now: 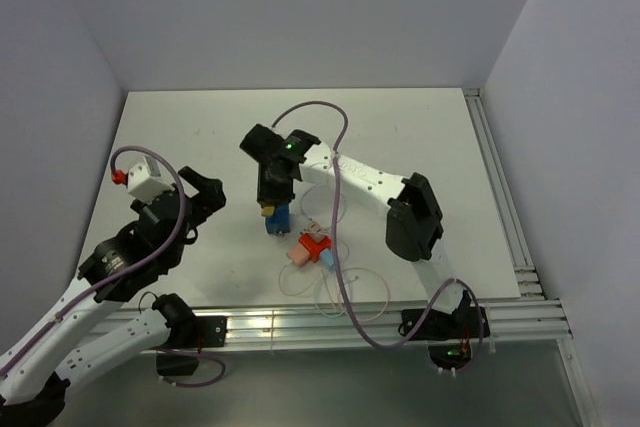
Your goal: Insert the plug
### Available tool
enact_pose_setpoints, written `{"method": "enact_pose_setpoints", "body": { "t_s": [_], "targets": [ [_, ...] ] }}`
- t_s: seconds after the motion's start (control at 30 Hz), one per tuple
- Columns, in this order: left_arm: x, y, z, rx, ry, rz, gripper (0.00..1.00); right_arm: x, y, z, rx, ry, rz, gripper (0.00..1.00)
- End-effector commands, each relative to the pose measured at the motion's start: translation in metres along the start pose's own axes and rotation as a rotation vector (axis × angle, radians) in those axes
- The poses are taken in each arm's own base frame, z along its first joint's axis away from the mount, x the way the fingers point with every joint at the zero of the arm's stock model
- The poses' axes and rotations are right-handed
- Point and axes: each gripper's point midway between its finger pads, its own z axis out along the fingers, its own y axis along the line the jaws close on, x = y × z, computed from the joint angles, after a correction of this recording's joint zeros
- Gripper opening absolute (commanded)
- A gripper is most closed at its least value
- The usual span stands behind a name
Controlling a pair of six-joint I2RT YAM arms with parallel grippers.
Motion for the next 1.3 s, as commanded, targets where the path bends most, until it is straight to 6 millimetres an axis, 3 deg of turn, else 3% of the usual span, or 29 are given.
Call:
{"method": "enact_pose_setpoints", "body": {
  "t_s": [0.0,0.8,1.27],
  "targets": [
    [0.003,0.006,0.0,-0.001,-0.001,0.01,1.0,0.001,-0.012,-0.011,0.098,-0.042,0.063,0.0],
    [0.005,0.001,-0.015,0.125,0.022,0.018,0.99,-0.001,-0.019,0.015,0.191,-0.089,0.113,0.0],
    [0.004,-0.003,-0.017,0.148,0.027,0.01,1.0,-0.01,-0.013,-0.019,0.134,-0.151,0.117,0.0]
  ]
}}
